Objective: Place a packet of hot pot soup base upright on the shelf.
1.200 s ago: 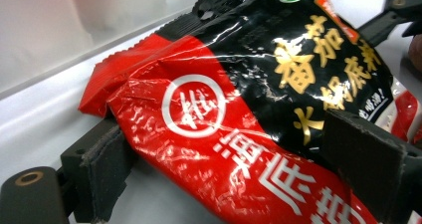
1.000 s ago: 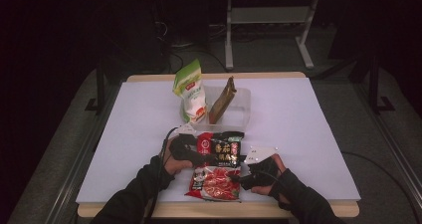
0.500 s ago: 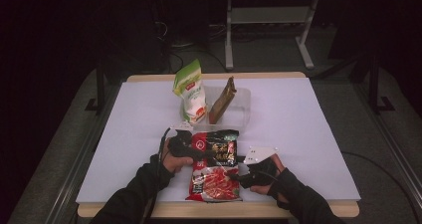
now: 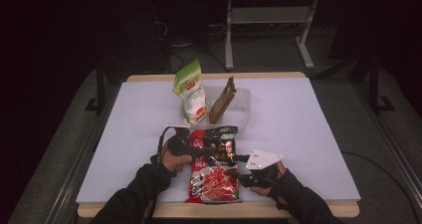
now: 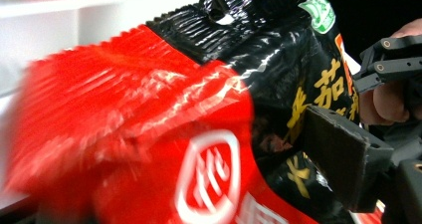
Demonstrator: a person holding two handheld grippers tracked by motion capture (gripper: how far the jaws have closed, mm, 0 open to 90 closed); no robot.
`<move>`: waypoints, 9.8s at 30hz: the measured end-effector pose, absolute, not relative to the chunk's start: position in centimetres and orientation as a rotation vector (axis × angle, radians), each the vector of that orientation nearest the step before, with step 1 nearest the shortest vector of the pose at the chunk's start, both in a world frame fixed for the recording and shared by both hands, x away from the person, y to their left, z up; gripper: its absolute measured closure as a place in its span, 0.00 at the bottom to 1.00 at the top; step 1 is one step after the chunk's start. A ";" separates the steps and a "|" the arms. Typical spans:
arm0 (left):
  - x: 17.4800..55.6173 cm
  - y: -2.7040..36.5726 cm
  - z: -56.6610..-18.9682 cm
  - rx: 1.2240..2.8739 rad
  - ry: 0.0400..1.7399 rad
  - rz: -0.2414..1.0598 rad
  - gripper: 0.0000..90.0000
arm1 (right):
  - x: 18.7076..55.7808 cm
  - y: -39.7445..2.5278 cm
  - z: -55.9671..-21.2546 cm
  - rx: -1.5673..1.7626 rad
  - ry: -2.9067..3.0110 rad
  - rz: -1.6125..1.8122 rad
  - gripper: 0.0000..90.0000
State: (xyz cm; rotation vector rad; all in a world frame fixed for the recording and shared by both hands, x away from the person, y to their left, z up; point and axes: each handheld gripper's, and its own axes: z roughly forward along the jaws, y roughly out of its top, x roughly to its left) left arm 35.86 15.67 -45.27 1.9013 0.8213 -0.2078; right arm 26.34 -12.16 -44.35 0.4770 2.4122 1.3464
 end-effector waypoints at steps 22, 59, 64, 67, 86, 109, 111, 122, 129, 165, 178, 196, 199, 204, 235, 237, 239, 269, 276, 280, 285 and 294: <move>33.7 16.8 -40.8 1.830 0.647 -0.133 0.82 | 26.7 -13.4 -43.0 0.524 2.372 1.460 0.57; 29.6 18.2 -35.6 1.714 0.613 0.208 0.87 | 27.5 -21.0 -44.1 0.890 2.310 1.113 0.23; 29.4 18.1 -34.6 1.691 0.612 0.248 0.87 | 27.1 -21.9 -44.1 0.935 2.289 1.121 0.19; 29.5 17.9 -34.1 1.679 0.615 0.268 0.87 | 27.0 -22.1 -44.0 0.949 2.275 1.114 0.16; 31.1 14.4 -31.3 1.641 0.657 0.423 0.87 | 26.4 -22.2 -44.5 0.979 2.281 1.068 0.17; 36.3 7.5 -28.8 1.679 0.785 0.710 0.87 | 26.5 -21.2 -44.4 0.943 2.304 1.053 0.19; 36.7 6.9 -28.7 1.694 0.783 0.730 0.87 | 26.5 -20.9 -44.4 0.922 2.312 1.047 0.19; 39.5 3.9 -28.9 1.680 0.836 0.775 0.87 | 27.0 -20.6 -45.3 0.914 2.343 1.016 0.19; 41.0 3.3 -29.3 1.631 0.883 0.791 0.86 | 26.9 -20.4 -45.5 0.904 2.356 1.009 0.19; 42.1 3.8 -35.7 1.675 0.818 0.829 0.84 | 26.8 -20.3 -45.7 0.891 2.373 1.011 0.20; 42.4 4.8 -35.8 1.713 0.808 0.793 0.83 | 26.6 -20.3 -45.5 0.877 2.372 1.028 0.21; 42.6 5.6 -35.8 1.785 0.790 0.735 0.78 | 26.7 -20.2 -45.6 0.870 2.377 1.009 0.21; 42.7 5.8 -36.1 1.794 0.791 0.689 0.75 | 26.7 -20.2 -45.5 0.871 2.376 1.010 0.21; 42.4 6.4 -36.2 1.828 0.754 0.654 0.68 | 26.7 -20.3 -45.5 0.871 2.372 1.011 0.22; 39.0 10.0 -33.7 1.982 0.517 0.662 0.53 | 26.5 -20.5 -45.1 0.877 2.349 1.024 0.22; 38.8 10.3 -33.7 1.984 0.519 0.668 0.52 | 26.5 -20.5 -45.0 0.870 2.350 1.022 0.22; 38.7 10.6 -33.8 1.992 0.514 0.671 0.51 | 26.5 -20.5 -45.0 0.871 2.349 1.022 0.22; 33.0 15.3 -35.2 2.045 0.422 0.706 0.37 | 26.1 -21.1 -44.6 0.864 2.321 1.040 0.22; 32.0 17.7 -36.1 2.049 0.447 0.719 0.36 | 25.6 -20.8 -44.1 0.816 2.301 1.035 0.22; 31.5 18.8 -36.7 2.068 0.444 0.740 0.36 | 25.3 -20.6 -43.9 0.789 2.297 1.022 0.22; 30.8 20.3 -37.5 2.092 0.458 0.745 0.34 | 25.1 -20.8 -43.7 0.775 2.283 1.017 0.22; 29.7 23.2 -39.3 2.116 0.508 0.756 0.32 | 24.7 -21.1 -43.3 0.749 2.272 0.979 0.22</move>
